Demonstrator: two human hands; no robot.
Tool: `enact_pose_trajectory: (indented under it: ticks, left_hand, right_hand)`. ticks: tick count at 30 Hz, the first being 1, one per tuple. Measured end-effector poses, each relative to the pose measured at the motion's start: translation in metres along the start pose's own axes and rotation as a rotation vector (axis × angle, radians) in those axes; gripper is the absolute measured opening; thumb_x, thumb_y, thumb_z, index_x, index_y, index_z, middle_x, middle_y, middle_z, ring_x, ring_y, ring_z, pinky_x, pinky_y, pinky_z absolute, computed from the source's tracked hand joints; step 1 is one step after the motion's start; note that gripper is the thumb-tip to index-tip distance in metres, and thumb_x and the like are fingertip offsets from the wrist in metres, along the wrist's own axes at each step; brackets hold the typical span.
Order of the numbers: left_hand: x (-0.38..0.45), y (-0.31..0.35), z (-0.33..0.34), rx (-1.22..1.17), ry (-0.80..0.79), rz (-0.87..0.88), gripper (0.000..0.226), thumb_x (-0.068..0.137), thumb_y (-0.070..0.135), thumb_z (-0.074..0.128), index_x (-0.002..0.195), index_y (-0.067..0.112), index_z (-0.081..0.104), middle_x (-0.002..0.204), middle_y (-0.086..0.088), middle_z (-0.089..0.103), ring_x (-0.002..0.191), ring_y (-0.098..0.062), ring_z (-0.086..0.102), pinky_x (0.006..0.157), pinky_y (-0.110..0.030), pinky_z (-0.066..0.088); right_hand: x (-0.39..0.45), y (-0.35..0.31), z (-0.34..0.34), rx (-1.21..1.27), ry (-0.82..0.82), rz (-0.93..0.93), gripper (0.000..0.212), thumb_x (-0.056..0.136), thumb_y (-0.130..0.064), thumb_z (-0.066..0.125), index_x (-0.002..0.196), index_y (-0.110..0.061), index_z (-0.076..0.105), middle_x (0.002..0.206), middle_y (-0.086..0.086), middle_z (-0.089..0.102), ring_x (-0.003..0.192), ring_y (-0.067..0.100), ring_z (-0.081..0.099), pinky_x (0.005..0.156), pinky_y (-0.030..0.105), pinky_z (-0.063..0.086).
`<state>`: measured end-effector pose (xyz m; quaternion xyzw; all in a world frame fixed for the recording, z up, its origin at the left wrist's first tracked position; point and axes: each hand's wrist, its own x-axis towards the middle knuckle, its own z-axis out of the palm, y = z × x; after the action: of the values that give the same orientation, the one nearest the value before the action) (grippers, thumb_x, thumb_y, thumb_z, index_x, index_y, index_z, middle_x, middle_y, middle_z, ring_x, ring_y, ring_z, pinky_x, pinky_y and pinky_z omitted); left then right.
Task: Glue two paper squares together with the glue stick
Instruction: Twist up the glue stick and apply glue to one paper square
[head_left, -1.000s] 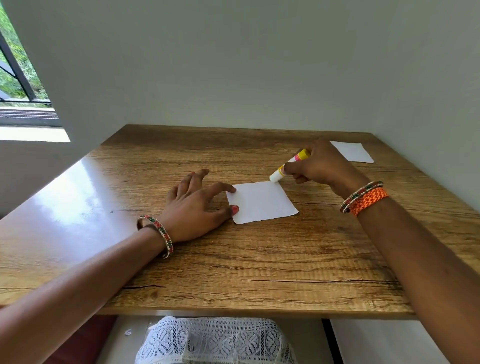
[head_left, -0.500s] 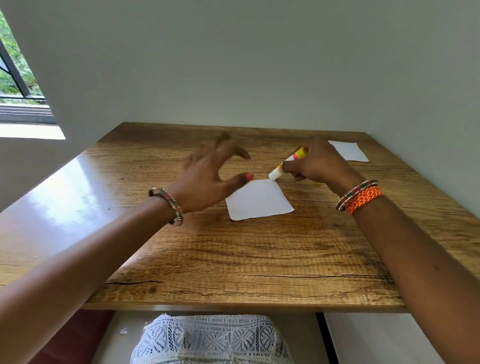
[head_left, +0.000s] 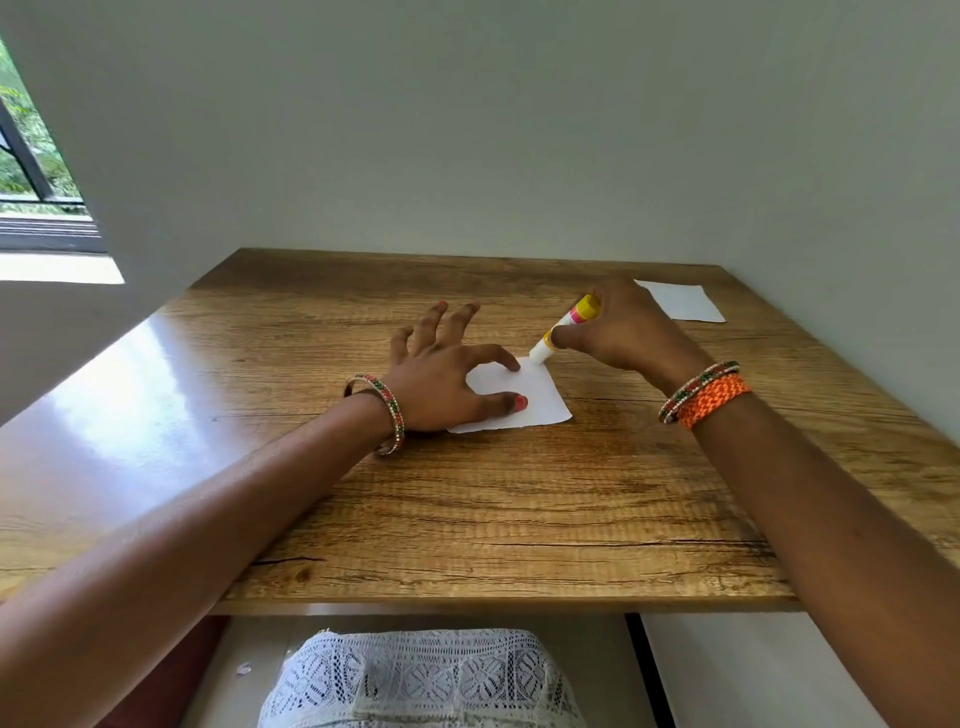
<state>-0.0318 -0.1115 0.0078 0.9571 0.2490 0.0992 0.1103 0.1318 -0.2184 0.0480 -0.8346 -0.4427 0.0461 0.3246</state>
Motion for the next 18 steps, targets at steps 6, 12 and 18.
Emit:
enact_pose_trajectory:
  ticks: [6,12,18]
  left_hand:
    - [0.000,0.002,0.000,-0.032,-0.018,-0.039,0.046,0.073,0.066,0.053,0.117,0.054,0.046,0.156,0.003,-0.007,0.141,-0.028,-0.019,0.107,-0.059,-0.008]
    - [0.000,0.002,0.000,-0.056,-0.034,-0.058,0.046,0.073,0.066,0.053,0.116,0.053,0.047,0.156,0.003,-0.008,0.140,-0.029,-0.020,0.108,-0.061,-0.007]
    - [-0.001,0.003,0.000,-0.064,-0.036,-0.057,0.046,0.073,0.066,0.052,0.117,0.053,0.047,0.156,0.003,-0.007,0.141,-0.028,-0.020,0.108,-0.060,-0.007]
  right_hand:
    - [-0.008,0.000,-0.002,-0.021,0.009,-0.007,0.031,0.072,-0.032,0.076,0.082,-0.021,0.049,0.076,-0.005,0.046,0.064,0.008,0.045,0.048,0.022,0.031]
    - [-0.016,-0.001,-0.003,-0.029,0.029,-0.017,0.034,0.071,-0.033,0.076,0.073,-0.026,0.043,0.074,-0.007,0.044,0.063,0.009,0.044,0.048,0.022,0.029]
    - [-0.023,0.002,-0.002,-0.036,0.029,0.008,0.038,0.071,-0.034,0.076,0.094,-0.020,0.050,0.078,-0.007,0.043,0.066,0.009,0.044,0.049,0.022,0.031]
